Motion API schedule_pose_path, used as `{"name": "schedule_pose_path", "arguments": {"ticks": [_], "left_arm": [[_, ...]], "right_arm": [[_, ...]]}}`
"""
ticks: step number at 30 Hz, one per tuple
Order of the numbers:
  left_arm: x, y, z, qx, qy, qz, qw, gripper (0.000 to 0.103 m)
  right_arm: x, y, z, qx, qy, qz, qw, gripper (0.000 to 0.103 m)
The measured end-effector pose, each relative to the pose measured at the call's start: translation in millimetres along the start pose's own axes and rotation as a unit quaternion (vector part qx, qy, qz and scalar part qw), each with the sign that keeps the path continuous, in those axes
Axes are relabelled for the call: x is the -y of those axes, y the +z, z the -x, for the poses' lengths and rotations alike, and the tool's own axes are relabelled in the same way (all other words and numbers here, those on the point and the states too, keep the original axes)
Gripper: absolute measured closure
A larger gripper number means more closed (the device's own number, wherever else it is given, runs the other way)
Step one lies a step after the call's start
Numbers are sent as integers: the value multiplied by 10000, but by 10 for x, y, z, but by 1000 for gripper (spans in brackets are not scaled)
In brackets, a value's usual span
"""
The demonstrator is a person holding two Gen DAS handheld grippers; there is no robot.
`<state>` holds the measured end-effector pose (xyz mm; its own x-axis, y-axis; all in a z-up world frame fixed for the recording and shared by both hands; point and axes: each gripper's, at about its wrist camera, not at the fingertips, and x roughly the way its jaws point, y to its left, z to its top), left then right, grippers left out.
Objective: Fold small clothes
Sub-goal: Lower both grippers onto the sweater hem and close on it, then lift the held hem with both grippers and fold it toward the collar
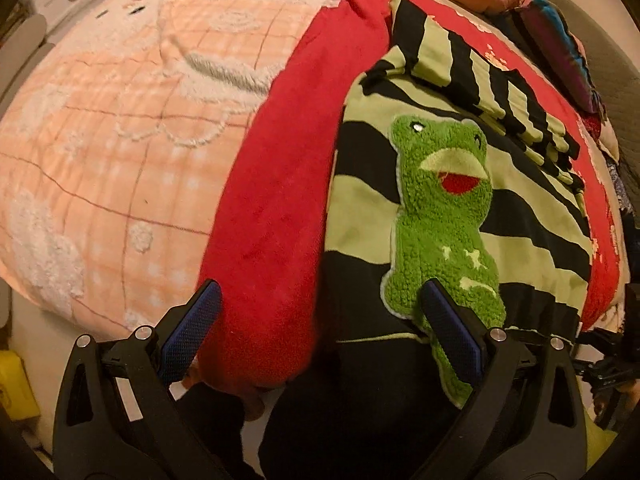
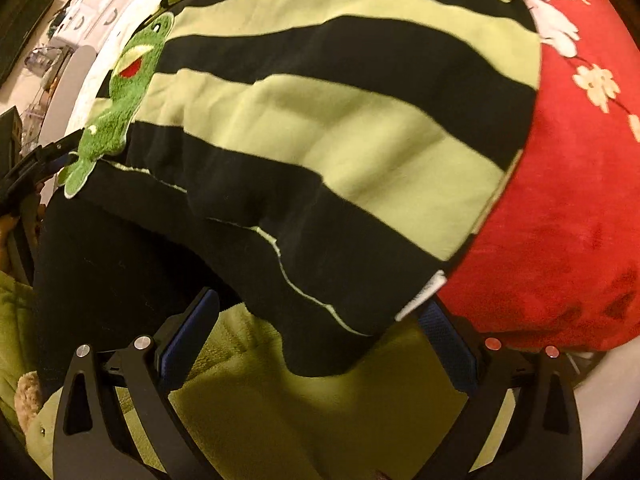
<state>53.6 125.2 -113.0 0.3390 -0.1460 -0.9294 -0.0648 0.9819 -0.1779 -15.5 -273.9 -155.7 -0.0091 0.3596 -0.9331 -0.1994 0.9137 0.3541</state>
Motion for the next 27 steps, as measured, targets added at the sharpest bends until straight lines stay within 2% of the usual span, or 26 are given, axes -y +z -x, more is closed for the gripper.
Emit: {"name": "schedule_pose_path", "arguments": {"ticks": [6,8,12,13,15,16,18,19,20,22,24,27], "left_arm": [[0,-14,-78,-82,-228,31,9997,10],[4,3,-88,-91,-342,29,9994,18],[51,17,-82,-110,-469,-99,9988,35],[76,15,-86,-124,-485,-149,9986,42],[125,8,-97,-173,-618,-215,9977,58],[147,4,-99,-189,-688,-238,9972,69],[204,-6,-81,-158,-664,-370,9970,77],[242,-7,-56,-125,-698,-459,9964,88],[264,-1,-39,-94,-723,-502,9961,94],[307,16,0,-12,-668,-571,9961,96],[290,31,39,76,-773,-495,9957,96],[241,82,176,324,-1115,-311,9928,97]], "right_arm": [[18,-27,-45,-79,193,-20,9998,5],[84,-44,-9,-48,276,-123,9995,6],[199,-55,51,36,360,-269,9990,24],[221,-58,68,62,392,-290,9988,28],[262,-73,128,163,452,-325,9983,47],[295,-82,175,217,501,-336,9979,52],[331,-95,279,384,684,-357,9963,71],[341,-98,328,455,768,-353,9954,74],[343,-103,372,540,845,-338,9944,78],[370,-100,449,685,985,-307,9923,83],[373,-88,586,964,1179,-262,9880,87],[317,-6,756,1326,1398,-240,9810,89]]}}
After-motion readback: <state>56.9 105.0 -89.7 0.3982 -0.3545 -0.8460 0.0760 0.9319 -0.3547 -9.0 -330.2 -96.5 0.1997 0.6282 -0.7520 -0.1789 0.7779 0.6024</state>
